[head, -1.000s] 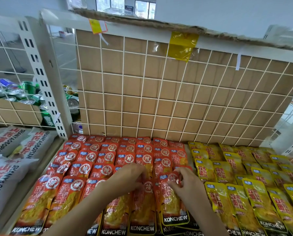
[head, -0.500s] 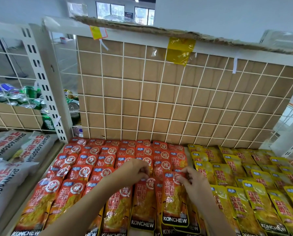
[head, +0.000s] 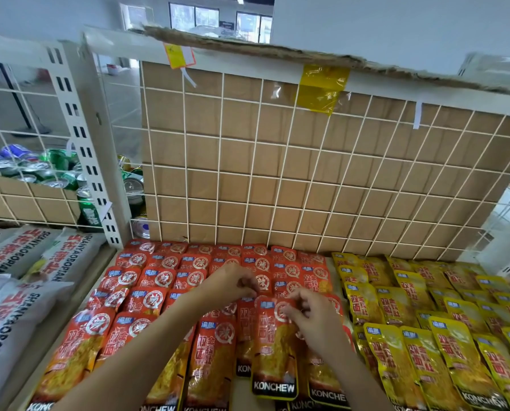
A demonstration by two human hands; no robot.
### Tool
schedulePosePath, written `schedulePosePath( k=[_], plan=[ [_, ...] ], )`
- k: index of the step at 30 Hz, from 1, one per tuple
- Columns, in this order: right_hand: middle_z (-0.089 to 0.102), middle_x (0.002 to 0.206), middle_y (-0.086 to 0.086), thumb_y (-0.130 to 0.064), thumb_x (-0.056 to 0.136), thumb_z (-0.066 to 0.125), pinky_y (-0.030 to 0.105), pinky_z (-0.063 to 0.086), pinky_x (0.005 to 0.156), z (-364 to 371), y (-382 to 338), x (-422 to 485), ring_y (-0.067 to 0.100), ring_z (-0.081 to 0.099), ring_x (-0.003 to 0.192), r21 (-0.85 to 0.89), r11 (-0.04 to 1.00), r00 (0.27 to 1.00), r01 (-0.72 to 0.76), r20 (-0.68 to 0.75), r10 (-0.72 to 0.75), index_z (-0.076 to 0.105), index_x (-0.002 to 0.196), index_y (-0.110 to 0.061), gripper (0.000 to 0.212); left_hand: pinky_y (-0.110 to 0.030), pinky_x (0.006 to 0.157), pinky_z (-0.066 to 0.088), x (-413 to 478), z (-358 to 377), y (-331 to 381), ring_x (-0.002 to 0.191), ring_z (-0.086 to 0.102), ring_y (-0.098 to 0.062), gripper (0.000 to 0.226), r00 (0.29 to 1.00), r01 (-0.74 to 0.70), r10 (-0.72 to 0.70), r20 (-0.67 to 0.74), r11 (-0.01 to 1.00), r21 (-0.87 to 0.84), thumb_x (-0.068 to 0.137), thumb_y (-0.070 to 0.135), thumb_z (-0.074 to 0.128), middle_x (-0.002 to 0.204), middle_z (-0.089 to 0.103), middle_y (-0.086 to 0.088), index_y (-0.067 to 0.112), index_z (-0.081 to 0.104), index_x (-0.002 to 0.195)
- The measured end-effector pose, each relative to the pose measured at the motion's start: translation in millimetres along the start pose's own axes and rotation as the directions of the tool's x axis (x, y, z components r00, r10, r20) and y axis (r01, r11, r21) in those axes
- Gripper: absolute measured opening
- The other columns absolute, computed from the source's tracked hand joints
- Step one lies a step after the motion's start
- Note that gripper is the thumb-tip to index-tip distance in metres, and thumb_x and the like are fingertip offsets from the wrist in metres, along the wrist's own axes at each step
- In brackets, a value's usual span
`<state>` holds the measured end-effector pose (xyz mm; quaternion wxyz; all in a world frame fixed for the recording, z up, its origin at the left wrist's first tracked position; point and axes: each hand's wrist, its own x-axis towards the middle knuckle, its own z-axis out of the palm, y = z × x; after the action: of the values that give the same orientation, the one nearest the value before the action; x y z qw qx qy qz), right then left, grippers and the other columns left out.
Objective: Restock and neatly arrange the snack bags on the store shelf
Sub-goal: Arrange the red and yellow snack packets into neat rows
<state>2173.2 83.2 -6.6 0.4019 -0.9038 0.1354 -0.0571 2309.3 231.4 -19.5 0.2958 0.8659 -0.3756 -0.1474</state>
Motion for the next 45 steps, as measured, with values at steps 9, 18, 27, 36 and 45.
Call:
schedulePosePath(
  k=[9,18,27,36,45],
  plan=[
    [0.056,0.085,-0.014,-0.031,0.088,0.061,0.006,0.042,0.061,24,-15,-7,-0.004,0.05,0.07,-0.191,0.978,0.994,0.081,0.091,-0.064,0.051,0.089,-0.029,0.011,-0.007,0.068,0.04,6,2,-1,0.086,0.055,0.002,0.014,0.999,-0.037,0.036,0.031,0.999,0.013,0.087,0.017,0.062,0.098,0.067,0.006,0.017,0.069,0.099],
    [0.05,0.07,-0.017,-0.03,0.085,0.065,0.014,0.038,0.056,19,-12,-3,-0.001,0.047,0.061,-0.21,0.974,0.99,0.083,0.131,-0.056,0.054,0.083,-0.027,0.012,-0.012,0.073,0.044,6,4,-1,0.088,0.056,0.0,0.015,0.998,-0.064,0.063,0.027,0.998,0.021,0.089,0.014,0.059,0.1,0.066,0.006,0.017,0.068,0.1],
    [0.05,0.075,-0.018,-0.033,0.084,0.066,0.013,0.037,0.06,20,-11,1,-0.004,0.047,0.069,-0.226,0.97,0.985,0.088,0.165,-0.051,0.053,0.085,-0.029,0.013,-0.015,0.081,0.046,6,4,-2,0.091,0.056,-0.002,0.016,0.996,-0.089,0.089,0.005,0.995,0.035,0.089,0.012,0.058,0.101,0.066,0.003,0.016,0.068,0.1],
    [0.054,0.09,-0.016,-0.031,0.087,0.063,0.009,0.039,0.066,22,-4,-1,-0.002,0.051,0.078,-0.211,0.974,0.987,0.082,0.153,-0.05,0.063,0.108,-0.024,0.023,-0.02,0.082,0.043,-27,3,-12,0.098,0.054,-0.007,0.018,0.96,-0.069,0.081,-0.268,0.996,0.055,0.091,0.02,0.056,0.106,0.057,0.009,0.022,0.063,0.108],
    [0.058,0.1,-0.017,-0.031,0.086,0.064,0.005,0.036,0.066,26,0,-1,-0.01,0.046,0.08,-0.182,0.981,0.989,0.061,0.147,-0.034,0.064,0.11,-0.031,0.024,-0.031,0.115,0.01,-91,27,-4,0.137,0.014,-0.003,0.06,0.977,0.075,-0.009,-0.214,0.951,0.301,0.091,0.059,0.024,0.145,0.019,0.022,0.031,0.024,0.143]
  ],
)
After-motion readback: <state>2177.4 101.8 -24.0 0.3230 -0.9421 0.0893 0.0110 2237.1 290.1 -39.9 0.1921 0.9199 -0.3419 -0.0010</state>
